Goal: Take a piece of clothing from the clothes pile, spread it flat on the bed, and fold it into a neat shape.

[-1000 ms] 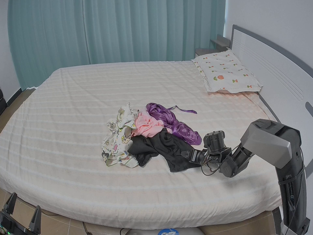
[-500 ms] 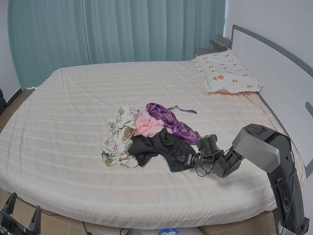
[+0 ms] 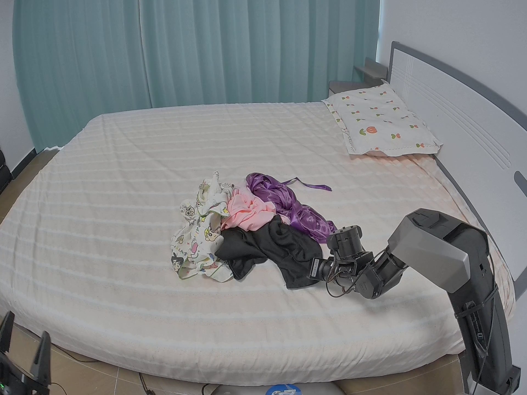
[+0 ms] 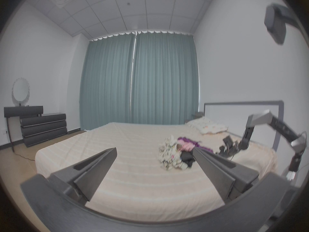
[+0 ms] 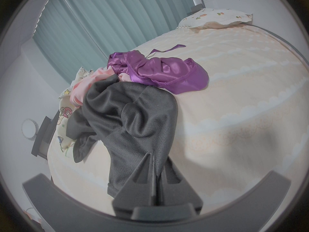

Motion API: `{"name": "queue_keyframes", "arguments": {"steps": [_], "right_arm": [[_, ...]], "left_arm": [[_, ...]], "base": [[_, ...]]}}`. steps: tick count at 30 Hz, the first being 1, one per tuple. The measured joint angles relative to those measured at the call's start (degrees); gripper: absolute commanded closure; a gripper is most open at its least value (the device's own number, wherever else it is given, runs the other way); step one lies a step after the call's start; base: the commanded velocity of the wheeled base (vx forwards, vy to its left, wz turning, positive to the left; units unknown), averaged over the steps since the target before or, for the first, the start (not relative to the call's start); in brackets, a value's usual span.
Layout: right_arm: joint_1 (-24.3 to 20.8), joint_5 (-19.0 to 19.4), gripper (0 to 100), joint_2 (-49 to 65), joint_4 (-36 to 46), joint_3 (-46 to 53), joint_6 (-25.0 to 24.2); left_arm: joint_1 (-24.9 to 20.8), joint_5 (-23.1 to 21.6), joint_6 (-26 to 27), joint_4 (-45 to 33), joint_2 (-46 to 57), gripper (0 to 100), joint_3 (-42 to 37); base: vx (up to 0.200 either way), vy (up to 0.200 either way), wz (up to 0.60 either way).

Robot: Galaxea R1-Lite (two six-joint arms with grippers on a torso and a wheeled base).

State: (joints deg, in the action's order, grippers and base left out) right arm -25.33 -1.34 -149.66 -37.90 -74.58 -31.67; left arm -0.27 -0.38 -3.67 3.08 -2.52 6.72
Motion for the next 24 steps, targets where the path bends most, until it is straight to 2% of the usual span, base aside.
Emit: {"name": "queue_keyframes", "arguments": {"steps": [7, 12, 17, 24], "right_arm": [[0.1, 0.3, 100, 4.5, -5.2, 7.3, -4.2], [0.0, 0.3, 100, 8.1, -8.8, 12.9, -6.1], [0.0, 0.3, 100, 10.8, -12.0, 17.3, -7.3], [0.1, 0.2, 100, 13.4, -15.9, 22.1, -9.1]], "left_arm": [[-1.3, -4.0, -2.5, 1.1, -11.9, 0, 5.8], [-3.6, -5.5, -3.4, 5.7, -24.5, 0, 7.4], [-6.6, -5.3, -4.7, 11.5, -38.2, 0, 8.9], [-11.6, -3.4, -10.0, 17.2, -58.7, 0, 14.2]], "base": [[0.000, 0.000, 0.00], [0.000, 0.000, 0.00], [0.000, 0.000, 0.00], [0.000, 0.000, 0.00]]}}
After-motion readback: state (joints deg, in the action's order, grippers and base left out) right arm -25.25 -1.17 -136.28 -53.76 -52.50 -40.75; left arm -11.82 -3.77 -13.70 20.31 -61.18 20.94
